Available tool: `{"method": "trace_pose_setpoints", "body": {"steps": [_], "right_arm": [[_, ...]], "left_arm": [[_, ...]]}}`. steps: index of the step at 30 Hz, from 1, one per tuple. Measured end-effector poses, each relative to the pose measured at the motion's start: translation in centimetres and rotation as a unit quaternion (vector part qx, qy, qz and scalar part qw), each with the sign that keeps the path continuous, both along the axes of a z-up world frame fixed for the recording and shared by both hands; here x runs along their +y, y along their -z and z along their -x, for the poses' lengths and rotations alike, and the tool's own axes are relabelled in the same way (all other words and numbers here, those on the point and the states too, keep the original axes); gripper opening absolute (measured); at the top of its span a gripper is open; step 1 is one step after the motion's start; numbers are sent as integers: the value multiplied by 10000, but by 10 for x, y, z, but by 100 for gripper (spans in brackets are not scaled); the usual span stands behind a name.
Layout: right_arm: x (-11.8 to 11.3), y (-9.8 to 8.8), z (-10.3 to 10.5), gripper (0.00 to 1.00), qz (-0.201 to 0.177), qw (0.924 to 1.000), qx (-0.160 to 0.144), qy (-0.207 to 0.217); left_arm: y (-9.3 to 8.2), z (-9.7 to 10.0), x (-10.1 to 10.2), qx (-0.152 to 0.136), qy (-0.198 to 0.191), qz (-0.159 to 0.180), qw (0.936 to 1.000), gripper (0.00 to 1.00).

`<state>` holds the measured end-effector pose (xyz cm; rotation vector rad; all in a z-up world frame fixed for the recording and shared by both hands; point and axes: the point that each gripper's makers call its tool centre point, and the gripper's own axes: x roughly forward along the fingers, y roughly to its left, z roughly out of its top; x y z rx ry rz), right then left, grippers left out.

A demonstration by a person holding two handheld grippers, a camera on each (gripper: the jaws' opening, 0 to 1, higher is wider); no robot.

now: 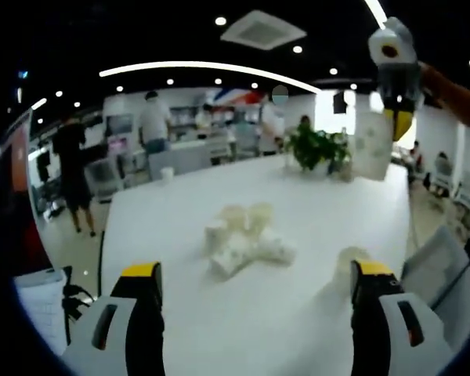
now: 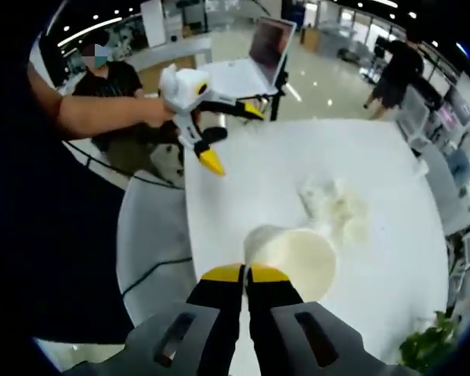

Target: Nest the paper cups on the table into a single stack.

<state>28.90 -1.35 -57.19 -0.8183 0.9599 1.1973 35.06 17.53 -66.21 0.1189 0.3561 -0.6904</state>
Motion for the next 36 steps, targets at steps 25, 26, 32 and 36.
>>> {"method": "trace_pose_setpoints", "body": {"steps": [25, 26, 32, 36], "right_arm": [[-4, 17, 14, 0, 1303, 9896, -11, -608], [-4, 18, 14, 0, 1308, 9895, -19, -622], [-1, 19, 16, 0, 1305, 9893, -24, -644], [0, 22, 15, 0, 1310, 9893, -48, -636]], "left_arm": [[6, 7, 8, 142, -99, -147, 9997, 99], [6, 7, 8, 154, -108, -141, 9997, 99], [4, 6, 9, 177, -125, -134, 9997, 99], [3, 5, 10, 157, -132, -125, 9997, 99]]}}
